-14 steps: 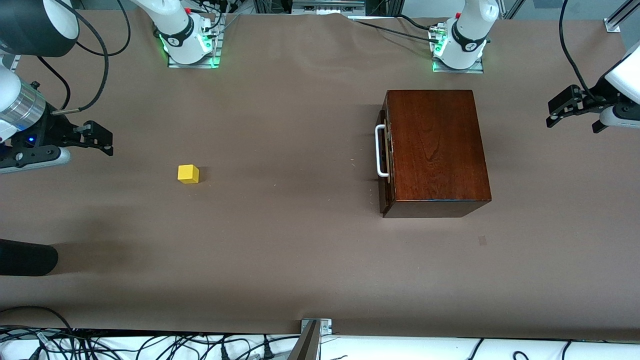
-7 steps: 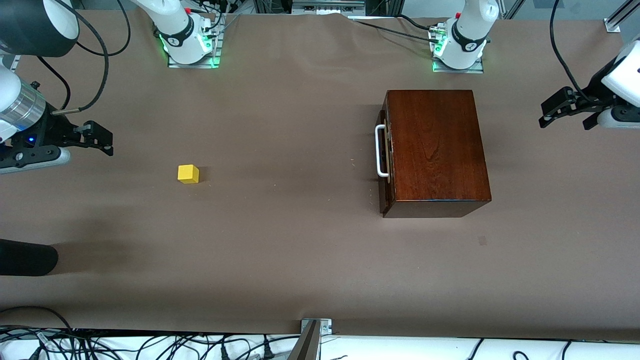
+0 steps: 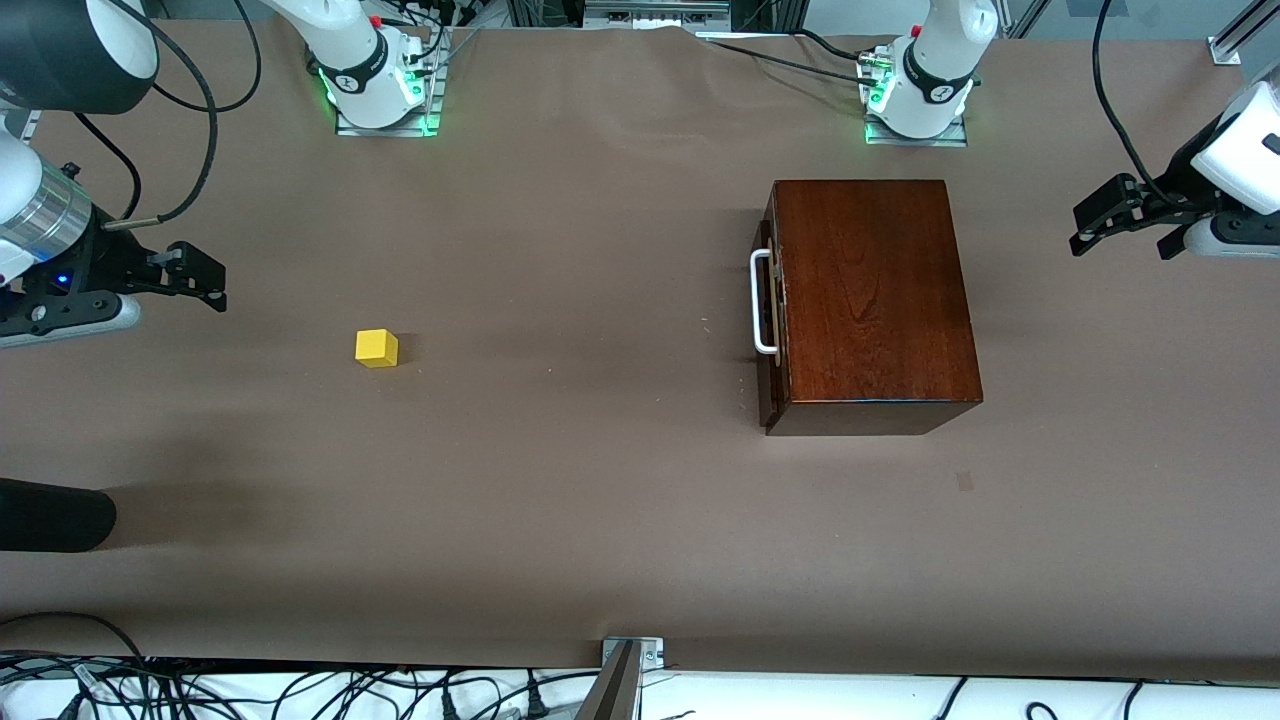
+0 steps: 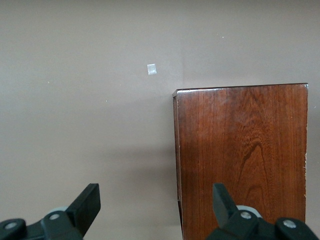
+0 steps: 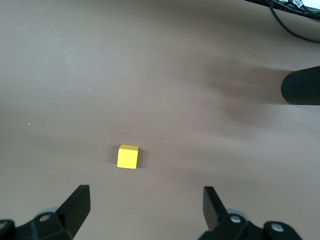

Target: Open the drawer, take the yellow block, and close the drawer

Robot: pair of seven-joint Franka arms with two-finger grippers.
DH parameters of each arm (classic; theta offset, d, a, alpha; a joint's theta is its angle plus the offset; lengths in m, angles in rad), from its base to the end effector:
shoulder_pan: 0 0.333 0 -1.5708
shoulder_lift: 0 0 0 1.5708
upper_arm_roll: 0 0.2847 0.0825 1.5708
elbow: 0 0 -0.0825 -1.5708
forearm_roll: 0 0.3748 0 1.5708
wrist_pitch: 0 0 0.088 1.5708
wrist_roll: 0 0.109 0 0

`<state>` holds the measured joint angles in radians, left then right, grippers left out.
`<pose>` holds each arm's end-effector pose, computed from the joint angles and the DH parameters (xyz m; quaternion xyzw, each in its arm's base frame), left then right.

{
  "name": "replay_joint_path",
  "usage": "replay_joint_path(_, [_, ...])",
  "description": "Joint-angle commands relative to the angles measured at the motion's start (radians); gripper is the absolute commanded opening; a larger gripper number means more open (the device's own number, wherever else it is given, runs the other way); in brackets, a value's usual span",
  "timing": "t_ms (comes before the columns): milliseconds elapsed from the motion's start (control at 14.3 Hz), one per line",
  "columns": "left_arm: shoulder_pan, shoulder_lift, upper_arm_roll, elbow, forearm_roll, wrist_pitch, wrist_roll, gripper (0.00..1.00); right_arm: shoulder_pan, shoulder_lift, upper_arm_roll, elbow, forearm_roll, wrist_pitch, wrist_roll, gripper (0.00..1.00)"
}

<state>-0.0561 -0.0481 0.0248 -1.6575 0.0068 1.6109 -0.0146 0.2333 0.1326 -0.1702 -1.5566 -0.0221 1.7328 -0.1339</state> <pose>0.5344 -0.0157 0.5804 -1.0000 0.0085 -0.0008 0.0028 0.5922 0.0408 0.5380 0.9944 0.1008 0.0219 0.0229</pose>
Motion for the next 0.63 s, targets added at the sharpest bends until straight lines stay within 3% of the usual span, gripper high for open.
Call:
replay_joint_path(0, [0.016,0.014,-0.014,0.011,-0.002,0.000,0.010,1.00,0.000,0.012,0.003,0.030,-0.010,-0.026,-0.010,1.00])
replay_joint_path(561, [0.029,0.057,-0.014,0.053,-0.005,0.000,0.077,1.00,0.000,0.012,0.003,0.033,-0.004,-0.024,-0.006,1.00])
